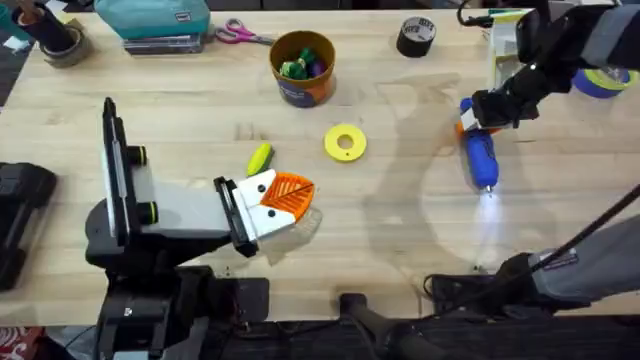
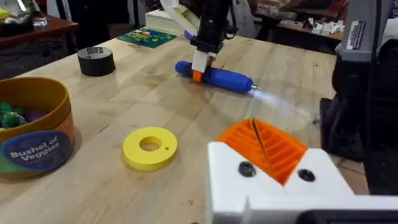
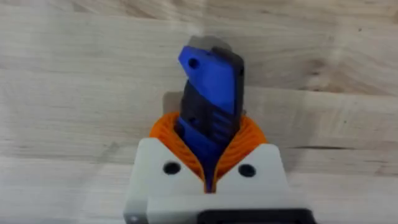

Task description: Pick up the gripper from the table and insert it into the empty holder that is missing its gripper. Then pick up a screw, insert it into the mounting hole, and use the screwdriver to tighten it. Finally, clean up the table by picking up the vegetable and placing it into the bucket.

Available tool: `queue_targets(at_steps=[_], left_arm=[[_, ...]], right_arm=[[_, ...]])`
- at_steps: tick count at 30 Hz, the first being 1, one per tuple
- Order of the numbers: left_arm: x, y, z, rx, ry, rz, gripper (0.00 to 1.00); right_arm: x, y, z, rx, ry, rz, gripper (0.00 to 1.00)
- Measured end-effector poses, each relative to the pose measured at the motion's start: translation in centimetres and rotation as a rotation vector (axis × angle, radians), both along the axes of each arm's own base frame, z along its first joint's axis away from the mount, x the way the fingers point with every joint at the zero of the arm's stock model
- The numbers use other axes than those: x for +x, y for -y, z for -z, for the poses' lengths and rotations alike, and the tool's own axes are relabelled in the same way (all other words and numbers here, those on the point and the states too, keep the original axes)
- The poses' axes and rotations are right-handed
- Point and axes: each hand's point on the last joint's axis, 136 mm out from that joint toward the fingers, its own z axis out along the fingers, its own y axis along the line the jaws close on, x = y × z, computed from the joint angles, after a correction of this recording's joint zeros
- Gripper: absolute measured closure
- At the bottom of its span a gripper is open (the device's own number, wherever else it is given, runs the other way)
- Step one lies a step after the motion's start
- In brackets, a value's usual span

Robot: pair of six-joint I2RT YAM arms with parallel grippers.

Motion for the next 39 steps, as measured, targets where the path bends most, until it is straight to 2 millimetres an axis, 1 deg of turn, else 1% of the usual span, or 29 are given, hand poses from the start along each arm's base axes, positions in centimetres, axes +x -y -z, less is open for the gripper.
queue_targets(at_steps=[2,4,6,9,12,13,16,21,24,26,29,32,34,39], left_arm=[[0.0,0.0,0.0,0.0,0.0,0.0,0.988],[0.0,0.0,0.0,0.0,0.0,0.0,0.988],[0.0,0.0,0.0,0.0,0.001,0.0,0.988],[0.0,0.0,0.0,0.0,0.0,0.0,0.988],[0.0,0.0,0.0,0.0,0.0,0.0,0.988],[0.0,0.0,0.0,0.0,0.0,0.0,0.988],[0.0,0.0,0.0,0.0,0.0,0.0,0.988],[0.0,0.0,0.0,0.0,0.0,0.0,0.988],[0.0,0.0,0.0,0.0,0.0,0.0,0.988],[0.0,0.0,0.0,0.0,0.0,0.0,0.988],[0.0,0.0,0.0,0.0,0.0,0.0,0.988],[0.0,0.0,0.0,0.0,0.0,0.0,0.988],[0.0,0.0,0.0,0.0,0.0,0.0,0.988],[0.0,0.0,0.0,0.0,0.0,0.0,0.988]], right_arm=[[-0.3,0.0,-0.3,0.003,-0.013,0.009,0.978],[-0.4,-0.1,-1.1,0.006,-0.007,0.017,0.978],[0.0,-0.1,-2.6,0.003,0.029,0.022,0.978],[1.2,0.0,-6.0,-0.007,0.138,0.032,0.978],[2.3,-0.1,-10.5,-0.012,0.274,0.033,0.978],[2.8,-1.0,-14.7,-0.003,0.395,0.018,0.978],[3.2,-2.3,-18.7,0.01,0.521,-0.003,0.978],[4.1,-4.7,-24.8,0.04,0.751,-0.051,0.978],[4.4,-6.5,-28.6,0.079,0.9,-0.089,0.978],[4.5,-7.9,-31.5,0.116,1.009,-0.124,0.978],[4.0,-10.1,-35.5,0.175,1.152,-0.187,0.978],[3.1,-12.1,-38.6,0.243,1.259,-0.239,0.978],[2.4,-13.5,-40.2,0.29,1.309,-0.273,0.978],[0.7,-16.6,-43.1,0.394,1.401,-0.373,0.978]])
